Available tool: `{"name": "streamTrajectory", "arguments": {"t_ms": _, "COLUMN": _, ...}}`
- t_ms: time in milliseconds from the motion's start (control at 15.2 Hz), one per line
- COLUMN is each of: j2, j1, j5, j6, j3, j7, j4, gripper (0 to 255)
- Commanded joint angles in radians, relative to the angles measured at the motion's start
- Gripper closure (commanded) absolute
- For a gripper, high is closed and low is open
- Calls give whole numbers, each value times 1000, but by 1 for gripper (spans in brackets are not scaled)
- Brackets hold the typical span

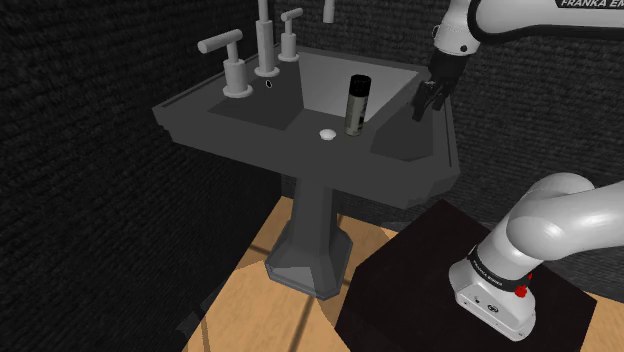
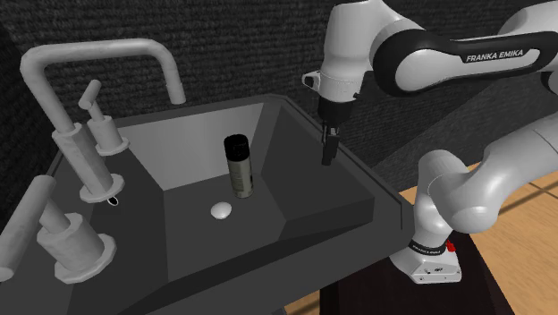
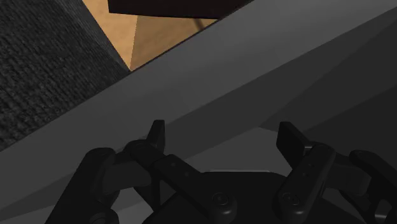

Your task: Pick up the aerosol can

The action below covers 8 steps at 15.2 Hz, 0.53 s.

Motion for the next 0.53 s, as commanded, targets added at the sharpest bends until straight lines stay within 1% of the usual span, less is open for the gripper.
{"name": "streamTrajectory", "arguments": {"t_ms": 0, "j2": 0, "j1": 0, "j5": 0, "j6": 0, "j3": 0, "j7": 0, "j4": 0, "gripper": 0}}
{"name": "streamTrajectory", "arguments": {"t_ms": 198, "j2": 134, "j1": 1, "j5": 4, "j6": 22, "j3": -6, "j7": -7, "j4": 105, "gripper": 0}}
{"name": "streamTrajectory", "arguments": {"t_ms": 462, "j2": 306, "j1": 3, "j5": 12, "j6": 30, "j3": -13, "j7": -17, "j4": 260, "gripper": 0}}
